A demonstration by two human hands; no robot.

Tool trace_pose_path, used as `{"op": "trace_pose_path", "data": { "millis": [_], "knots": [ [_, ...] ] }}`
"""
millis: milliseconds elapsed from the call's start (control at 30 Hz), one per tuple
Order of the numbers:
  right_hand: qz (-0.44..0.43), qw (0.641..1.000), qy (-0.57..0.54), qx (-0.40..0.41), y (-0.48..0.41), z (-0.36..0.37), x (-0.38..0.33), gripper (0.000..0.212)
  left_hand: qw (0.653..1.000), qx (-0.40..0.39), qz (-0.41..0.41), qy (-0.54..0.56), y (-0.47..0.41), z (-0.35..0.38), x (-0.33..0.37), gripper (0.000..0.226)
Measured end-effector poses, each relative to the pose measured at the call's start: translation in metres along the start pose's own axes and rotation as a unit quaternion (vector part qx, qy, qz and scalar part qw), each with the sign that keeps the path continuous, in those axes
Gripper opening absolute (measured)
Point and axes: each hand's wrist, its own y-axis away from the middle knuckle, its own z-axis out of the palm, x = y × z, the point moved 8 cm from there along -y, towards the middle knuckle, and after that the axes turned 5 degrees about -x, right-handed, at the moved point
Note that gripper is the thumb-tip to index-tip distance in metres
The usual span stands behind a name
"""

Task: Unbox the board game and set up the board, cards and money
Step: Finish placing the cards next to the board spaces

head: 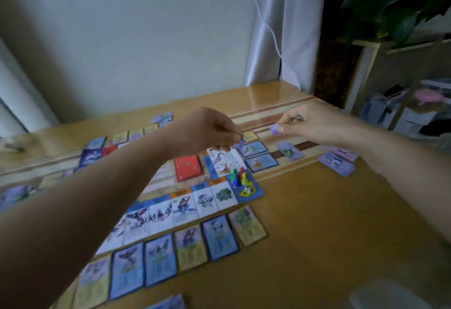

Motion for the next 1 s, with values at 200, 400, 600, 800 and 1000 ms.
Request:
{"op": "trace_pose_path", "data": {
  "millis": [200, 400, 600, 800, 1000],
  "knots": [
    [-0.036, 0.999, -0.027, -0.021, 0.051, 0.044, -0.053, 0.006, 0.989, -0.115, -0.037, -0.089, 0.123, 0.038, -0.024, 0.004],
    [-0.03, 0.998, -0.03, -0.047, 0.078, 0.069, -0.078, 0.01, 0.974, -0.182, -0.07, -0.117, 0.184, 0.067, -0.047, 0.006],
    [-0.034, 0.998, -0.013, -0.053, 0.082, 0.064, -0.091, 0.011, 0.96, -0.16, -0.071, -0.22, 0.191, 0.079, -0.059, 0.009],
    [0.014, 1.0, 0.005, 0.004, 0.055, 0.033, -0.046, 0.017, 0.969, -0.085, -0.034, -0.231, 0.167, 0.053, -0.048, 0.001],
    [0.128, 0.991, 0.029, 0.023, 0.004, 0.035, 0.038, 0.03, 0.98, -0.006, 0.013, -0.199, 0.122, 0.026, -0.023, 0.01]
  ]
}}
